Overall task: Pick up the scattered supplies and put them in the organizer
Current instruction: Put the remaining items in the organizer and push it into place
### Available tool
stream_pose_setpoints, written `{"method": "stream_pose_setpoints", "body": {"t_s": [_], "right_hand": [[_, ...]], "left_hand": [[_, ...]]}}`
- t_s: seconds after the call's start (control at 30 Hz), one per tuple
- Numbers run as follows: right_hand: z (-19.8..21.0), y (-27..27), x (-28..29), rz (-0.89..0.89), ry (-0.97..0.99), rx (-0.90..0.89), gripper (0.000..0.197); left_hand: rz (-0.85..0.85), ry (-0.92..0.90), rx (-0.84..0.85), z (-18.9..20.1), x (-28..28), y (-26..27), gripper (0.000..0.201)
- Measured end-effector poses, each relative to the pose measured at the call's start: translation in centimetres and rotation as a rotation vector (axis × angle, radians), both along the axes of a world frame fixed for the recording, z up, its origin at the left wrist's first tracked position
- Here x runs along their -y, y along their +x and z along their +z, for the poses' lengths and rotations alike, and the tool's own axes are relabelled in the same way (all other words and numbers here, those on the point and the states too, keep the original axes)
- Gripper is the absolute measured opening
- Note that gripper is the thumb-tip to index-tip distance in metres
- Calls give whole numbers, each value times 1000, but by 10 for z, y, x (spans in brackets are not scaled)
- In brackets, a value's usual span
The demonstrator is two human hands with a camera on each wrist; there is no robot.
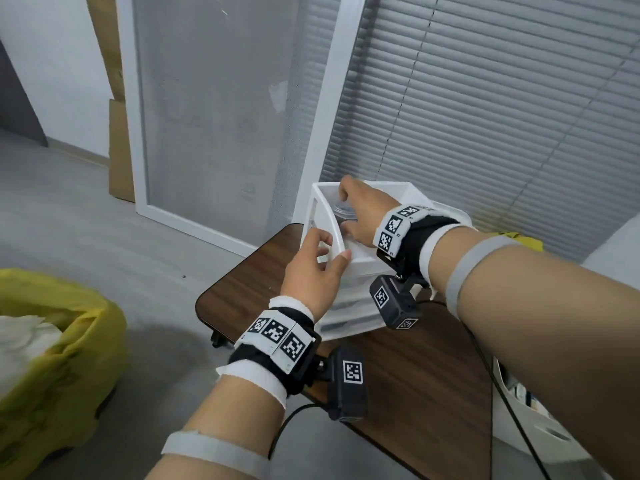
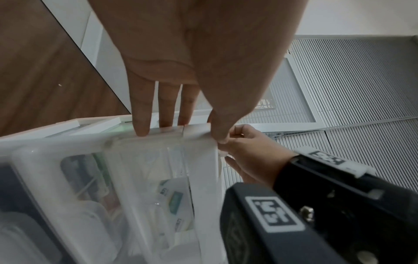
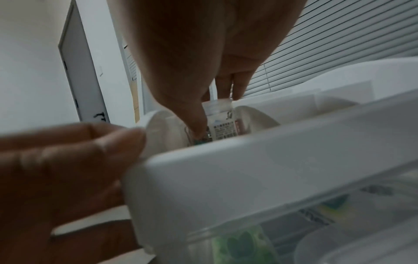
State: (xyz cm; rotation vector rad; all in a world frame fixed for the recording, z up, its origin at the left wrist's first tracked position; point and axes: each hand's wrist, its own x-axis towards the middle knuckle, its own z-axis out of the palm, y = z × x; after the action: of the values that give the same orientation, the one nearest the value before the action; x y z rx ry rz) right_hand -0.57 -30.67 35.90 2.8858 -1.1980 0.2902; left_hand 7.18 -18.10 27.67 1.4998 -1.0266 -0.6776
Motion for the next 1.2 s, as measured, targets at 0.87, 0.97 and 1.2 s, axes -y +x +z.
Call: {"method": "stream_pose_setpoints", "body": {"t_s": [0.87, 0.97, 1.2], "right_hand": [[-92, -192, -59, -625, -178, 708, 46], [-152, -238, -70, -1190, 514, 667, 64], [-221, -246, -69, -1291, 480, 240, 64]], "left_hand": [[-18, 70, 63, -13, 80, 18, 26], [60, 342, 274, -58, 66, 64, 54], [286, 887, 461, -156, 12, 156, 96]]}}
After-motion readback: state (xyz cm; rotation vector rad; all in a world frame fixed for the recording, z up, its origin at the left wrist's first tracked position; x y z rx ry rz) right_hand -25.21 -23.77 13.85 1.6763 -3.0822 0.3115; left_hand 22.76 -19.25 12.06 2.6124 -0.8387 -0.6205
